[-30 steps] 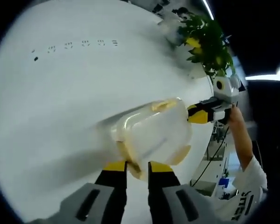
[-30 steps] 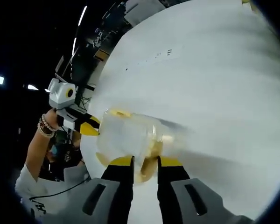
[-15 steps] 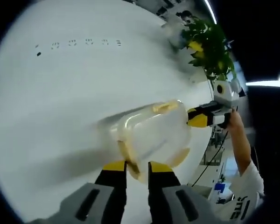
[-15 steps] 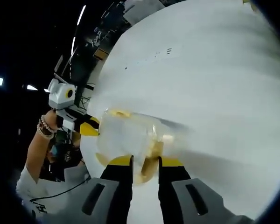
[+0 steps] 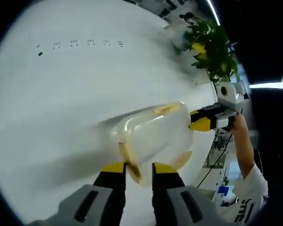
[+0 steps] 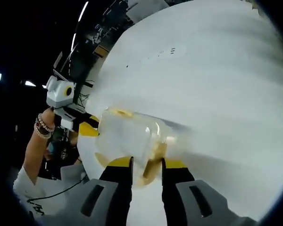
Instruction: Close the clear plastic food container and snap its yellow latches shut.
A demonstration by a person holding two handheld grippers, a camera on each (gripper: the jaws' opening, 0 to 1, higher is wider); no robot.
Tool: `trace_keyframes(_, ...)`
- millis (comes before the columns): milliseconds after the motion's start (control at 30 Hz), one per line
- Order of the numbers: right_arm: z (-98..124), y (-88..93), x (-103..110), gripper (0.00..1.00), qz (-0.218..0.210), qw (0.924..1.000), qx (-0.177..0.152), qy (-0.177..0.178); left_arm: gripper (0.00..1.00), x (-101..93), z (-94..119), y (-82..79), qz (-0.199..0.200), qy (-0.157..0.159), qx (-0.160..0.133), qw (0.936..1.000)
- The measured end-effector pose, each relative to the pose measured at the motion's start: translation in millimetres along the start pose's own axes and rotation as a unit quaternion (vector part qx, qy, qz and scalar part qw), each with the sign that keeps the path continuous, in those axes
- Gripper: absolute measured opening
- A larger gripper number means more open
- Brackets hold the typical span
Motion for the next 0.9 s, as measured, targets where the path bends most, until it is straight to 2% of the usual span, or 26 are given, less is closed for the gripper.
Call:
trace_keyframes(33,0,1.0,-1,0.21,-0.002,1.0,-0.003,-0.002,0.13,0.3,0,0.9,0.005,0.001,-0.005,1.0)
trace_keyframes(100,2,3.7,-1,0.21,0.002,0.9999,-0.013,-0.006,0.14,-0.5,2,1.6,-0.013,-0.001,-0.016,0.9998)
trace_keyframes(233,6,5.8,2,0.21,0.037,0.9991,-0.02,0.007,0.15,-2.5,4,3.3,-0.041,-0.012,-0.039,0.9984)
trace_keyframes(333,11,-0.9,0,0.18,0.097,0.9946,-0.018,0.033,0.25,-1.7,8,3.8,-0.112,-0.04,-0.036,0.9923)
trace_keyframes(367,14,-1.8,1,0.17,0.11,0.9928,-0.02,0.041,0.28,-5.0,8,2.2,-0.136,-0.041,-0.051,0.9886)
trace_keyframes(533,25,-7.7,7,0.2,0.11,0.9924,-0.036,0.042,0.28,-21.1,16,1.6,-0.163,-0.036,-0.086,0.9823)
trace_keyframes(567,28,-9.2,8,0.21,0.117,0.9912,-0.039,0.049,0.28,-24.2,19,-1.0,-0.179,-0.043,-0.104,0.9773)
trace_keyframes(600,30,-10.2,8,0.21,0.122,0.9902,-0.041,0.054,0.3,-25.8,21,-1.3,-0.192,-0.052,-0.109,0.9739)
trace_keyframes(633,32,-11.6,9,0.21,0.131,0.9888,-0.043,0.057,0.32,-29.2,22,-1.2,-0.215,-0.061,-0.117,0.9677)
trace_keyframes(733,39,-17.4,13,0.21,0.139,0.9867,-0.058,0.062,0.34,-39.9,23,1.0,-0.25,-0.07,-0.134,0.9565)
trace_keyframes(800,42,-22.4,18,0.2,0.14,0.9859,-0.07,0.059,0.32,-48.0,22,3.2,-0.26,-0.069,-0.149,0.9516)
trace_keyframes(900,44,-32.1,22,0.2,0.142,0.9848,-0.083,0.056,0.31,-58.7,21,6.2,-0.259,-0.062,-0.169,0.9489)
Point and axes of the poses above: the point that each gripper's makers call its tool centre point, and the gripper's own axes: z roughly backward along the fingers, x roughly to its left, y roughly out of its underside, the point moved 5 cm from there along z, roughly backward along the fingers, and after that the axes turned 9 degrees about y, right-handed, at the moved point
